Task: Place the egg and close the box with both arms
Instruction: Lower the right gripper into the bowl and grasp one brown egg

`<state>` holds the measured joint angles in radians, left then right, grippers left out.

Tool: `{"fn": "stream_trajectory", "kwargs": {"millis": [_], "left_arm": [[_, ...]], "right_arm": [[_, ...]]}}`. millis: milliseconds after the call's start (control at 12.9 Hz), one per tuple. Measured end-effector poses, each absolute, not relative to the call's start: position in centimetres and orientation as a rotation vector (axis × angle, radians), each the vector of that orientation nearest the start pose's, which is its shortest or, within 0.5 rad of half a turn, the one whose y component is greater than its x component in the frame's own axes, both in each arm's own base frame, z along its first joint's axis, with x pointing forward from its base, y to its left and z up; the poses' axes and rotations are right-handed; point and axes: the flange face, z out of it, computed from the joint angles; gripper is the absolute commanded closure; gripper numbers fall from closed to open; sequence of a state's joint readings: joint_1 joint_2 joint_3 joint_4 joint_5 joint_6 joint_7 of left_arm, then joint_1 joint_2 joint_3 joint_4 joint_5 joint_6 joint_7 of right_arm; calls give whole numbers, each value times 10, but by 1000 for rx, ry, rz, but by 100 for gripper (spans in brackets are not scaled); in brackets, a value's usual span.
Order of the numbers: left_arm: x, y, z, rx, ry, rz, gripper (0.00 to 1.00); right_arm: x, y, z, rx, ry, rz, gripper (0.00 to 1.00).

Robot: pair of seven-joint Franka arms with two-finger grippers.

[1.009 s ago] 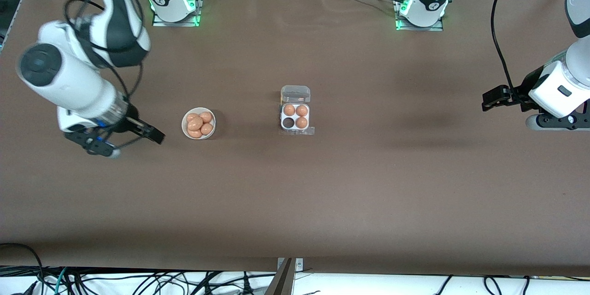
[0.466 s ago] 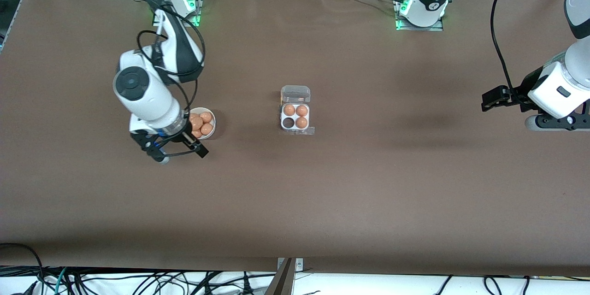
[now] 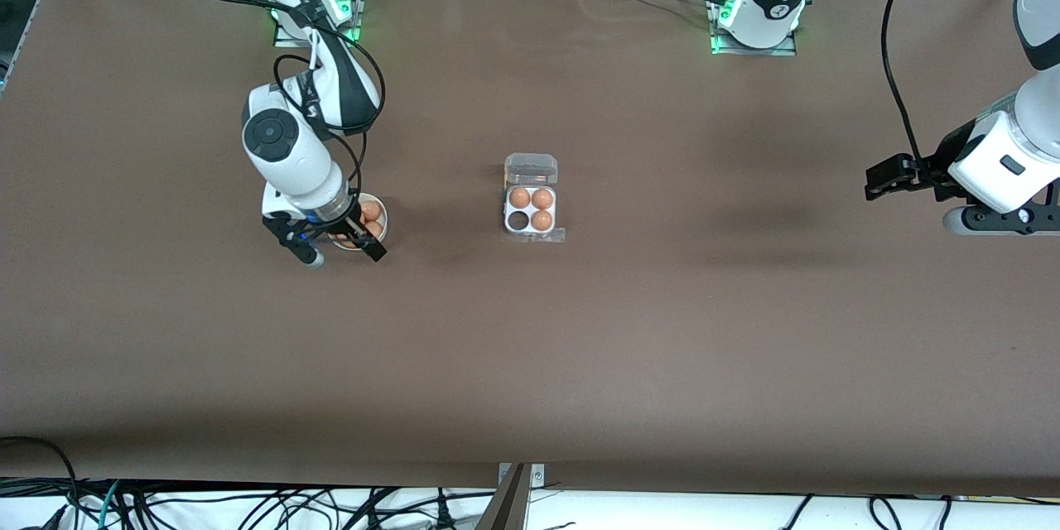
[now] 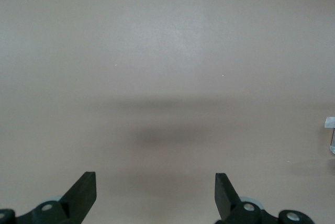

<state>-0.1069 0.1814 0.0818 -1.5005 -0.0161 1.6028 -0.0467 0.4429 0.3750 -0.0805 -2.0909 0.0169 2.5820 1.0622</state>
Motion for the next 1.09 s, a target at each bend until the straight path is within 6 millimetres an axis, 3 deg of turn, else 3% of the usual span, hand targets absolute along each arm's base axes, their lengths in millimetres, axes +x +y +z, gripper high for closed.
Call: {"fn": "stream_trajectory", "kwargs": {"millis": [310,621,1086], "left_arm": [[608,-21,555,-3137,-35,124,0],[608,-21,555,-3137,-35,124,0],[608,-21,555,-3137,-35,124,0]], "right_arm": [[549,206,256,-2905,1072,-133,0],[553,205,278,-2953,1075,-82,0],[553,194,269,-2976,1106,-47,0]]}}
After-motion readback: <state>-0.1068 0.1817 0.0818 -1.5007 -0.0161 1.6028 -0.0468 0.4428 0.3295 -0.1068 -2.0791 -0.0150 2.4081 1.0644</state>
